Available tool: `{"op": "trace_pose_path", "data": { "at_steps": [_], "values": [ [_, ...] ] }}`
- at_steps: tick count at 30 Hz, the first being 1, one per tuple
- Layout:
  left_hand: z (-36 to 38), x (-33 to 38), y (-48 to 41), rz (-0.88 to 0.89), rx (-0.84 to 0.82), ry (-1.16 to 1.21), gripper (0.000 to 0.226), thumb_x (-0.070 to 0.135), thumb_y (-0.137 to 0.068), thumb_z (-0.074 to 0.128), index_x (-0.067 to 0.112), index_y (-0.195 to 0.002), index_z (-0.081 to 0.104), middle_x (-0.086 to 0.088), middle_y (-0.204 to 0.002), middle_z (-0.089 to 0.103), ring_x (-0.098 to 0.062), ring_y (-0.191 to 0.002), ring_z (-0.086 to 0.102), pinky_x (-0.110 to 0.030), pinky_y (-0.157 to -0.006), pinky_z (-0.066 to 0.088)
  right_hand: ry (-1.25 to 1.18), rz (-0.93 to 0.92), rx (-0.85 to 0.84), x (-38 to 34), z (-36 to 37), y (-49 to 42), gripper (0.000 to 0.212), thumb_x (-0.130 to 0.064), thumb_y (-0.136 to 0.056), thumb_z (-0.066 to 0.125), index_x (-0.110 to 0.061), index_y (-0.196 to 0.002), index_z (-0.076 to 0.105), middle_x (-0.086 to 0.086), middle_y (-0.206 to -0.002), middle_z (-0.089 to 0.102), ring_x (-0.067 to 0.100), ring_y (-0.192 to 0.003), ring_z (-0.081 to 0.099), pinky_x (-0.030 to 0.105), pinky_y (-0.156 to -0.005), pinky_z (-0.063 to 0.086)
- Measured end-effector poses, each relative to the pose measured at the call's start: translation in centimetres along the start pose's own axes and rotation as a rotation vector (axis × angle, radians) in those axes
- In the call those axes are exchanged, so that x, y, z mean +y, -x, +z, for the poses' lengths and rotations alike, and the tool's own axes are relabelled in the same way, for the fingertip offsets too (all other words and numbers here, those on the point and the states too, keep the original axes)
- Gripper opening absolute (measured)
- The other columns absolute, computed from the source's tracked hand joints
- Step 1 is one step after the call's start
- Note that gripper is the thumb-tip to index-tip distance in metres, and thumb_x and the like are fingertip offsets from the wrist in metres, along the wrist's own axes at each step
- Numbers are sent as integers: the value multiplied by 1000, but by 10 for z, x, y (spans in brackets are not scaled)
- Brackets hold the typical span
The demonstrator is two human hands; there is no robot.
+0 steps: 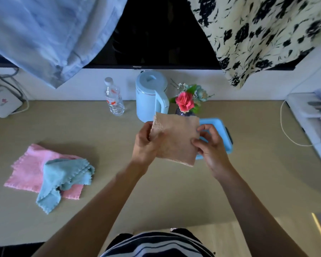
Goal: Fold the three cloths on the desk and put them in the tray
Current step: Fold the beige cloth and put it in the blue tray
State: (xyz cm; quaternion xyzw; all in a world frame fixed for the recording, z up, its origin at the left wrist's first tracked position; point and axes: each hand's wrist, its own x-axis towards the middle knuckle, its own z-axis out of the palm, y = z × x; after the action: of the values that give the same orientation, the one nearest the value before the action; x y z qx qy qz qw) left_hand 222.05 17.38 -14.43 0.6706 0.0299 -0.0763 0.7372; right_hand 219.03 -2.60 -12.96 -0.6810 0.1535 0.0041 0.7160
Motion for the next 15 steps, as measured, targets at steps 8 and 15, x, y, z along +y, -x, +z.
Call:
{"op": "trace_pose_path", "data": {
  "at_steps": [8, 15],
  "values": [
    [77, -13, -33, 128, -40, -453, 40, 14, -83, 61, 41, -113, 58, 16, -98, 66, -8, -67, 68, -11, -50, 45, 457, -24, -90, -20, -92, -64, 30, 6, -84, 65, -22, -90, 74, -20, -80, 69, 3, -72, 60, 14, -69, 45],
    [128, -58, -64, -25, -109, -824, 43, 15, -77, 73, 26, -118, 66, 2, -118, 67, -21, -97, 67, -9, -77, 34, 1048, 38, -207, 6, -122, -116, 39, -4, -75, 69, -22, -109, 74, 2, -109, 60, 20, -94, 61, 26, -76, 44]
  ]
}}
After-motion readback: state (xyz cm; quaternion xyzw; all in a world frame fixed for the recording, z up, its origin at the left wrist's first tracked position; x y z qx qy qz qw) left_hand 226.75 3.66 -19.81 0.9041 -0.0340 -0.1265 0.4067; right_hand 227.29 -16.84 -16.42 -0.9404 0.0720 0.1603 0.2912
